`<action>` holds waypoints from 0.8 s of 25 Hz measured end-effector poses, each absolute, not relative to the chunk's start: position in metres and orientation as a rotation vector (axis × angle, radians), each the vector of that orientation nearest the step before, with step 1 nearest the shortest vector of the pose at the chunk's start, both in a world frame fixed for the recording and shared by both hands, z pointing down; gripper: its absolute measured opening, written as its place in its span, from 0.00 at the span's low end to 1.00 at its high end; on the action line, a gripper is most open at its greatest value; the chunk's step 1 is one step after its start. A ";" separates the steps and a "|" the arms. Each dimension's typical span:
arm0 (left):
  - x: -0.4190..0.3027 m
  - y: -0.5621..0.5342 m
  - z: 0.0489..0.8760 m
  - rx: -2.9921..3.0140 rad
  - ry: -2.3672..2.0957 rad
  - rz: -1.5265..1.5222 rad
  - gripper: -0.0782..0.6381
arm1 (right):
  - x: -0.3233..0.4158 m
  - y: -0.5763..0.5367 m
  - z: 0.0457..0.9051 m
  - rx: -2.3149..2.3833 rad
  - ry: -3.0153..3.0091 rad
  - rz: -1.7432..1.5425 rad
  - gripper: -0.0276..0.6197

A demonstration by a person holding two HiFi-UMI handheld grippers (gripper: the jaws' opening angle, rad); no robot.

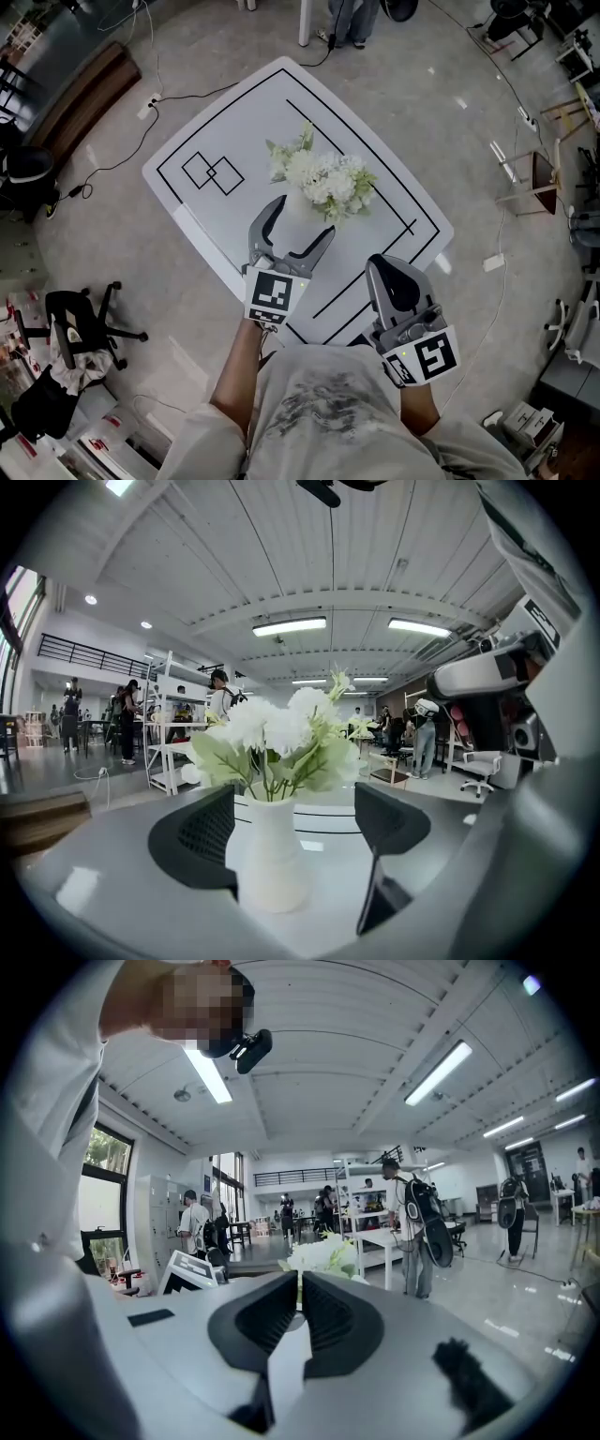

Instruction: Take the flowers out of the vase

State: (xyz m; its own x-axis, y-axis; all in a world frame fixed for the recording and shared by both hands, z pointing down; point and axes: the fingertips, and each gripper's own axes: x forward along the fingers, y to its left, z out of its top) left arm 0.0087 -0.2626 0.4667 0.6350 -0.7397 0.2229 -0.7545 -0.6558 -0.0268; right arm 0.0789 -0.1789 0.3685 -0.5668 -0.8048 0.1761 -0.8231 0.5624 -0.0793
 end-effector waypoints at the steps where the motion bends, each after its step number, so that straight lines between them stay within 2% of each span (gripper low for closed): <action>1: 0.010 -0.264 0.468 2.780 -1.267 0.329 0.69 | 0.080 -0.179 0.369 1.399 -2.668 0.233 0.07; 14: 0.024 -0.284 0.474 2.783 -1.297 0.280 0.92 | 0.086 -0.180 0.372 1.412 -2.659 0.256 0.07; 20: 0.025 -0.296 0.474 2.764 -1.368 0.249 0.94 | 0.088 -0.178 0.374 1.422 -2.654 0.268 0.07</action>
State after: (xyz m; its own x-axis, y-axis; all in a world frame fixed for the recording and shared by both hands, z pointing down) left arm 0.0251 -0.2964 0.4737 0.5963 -0.7857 0.1645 -0.7934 -0.6081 -0.0288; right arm 0.0883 -0.1779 0.3744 -0.5520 -0.8127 0.1867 -0.8336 0.5434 -0.0993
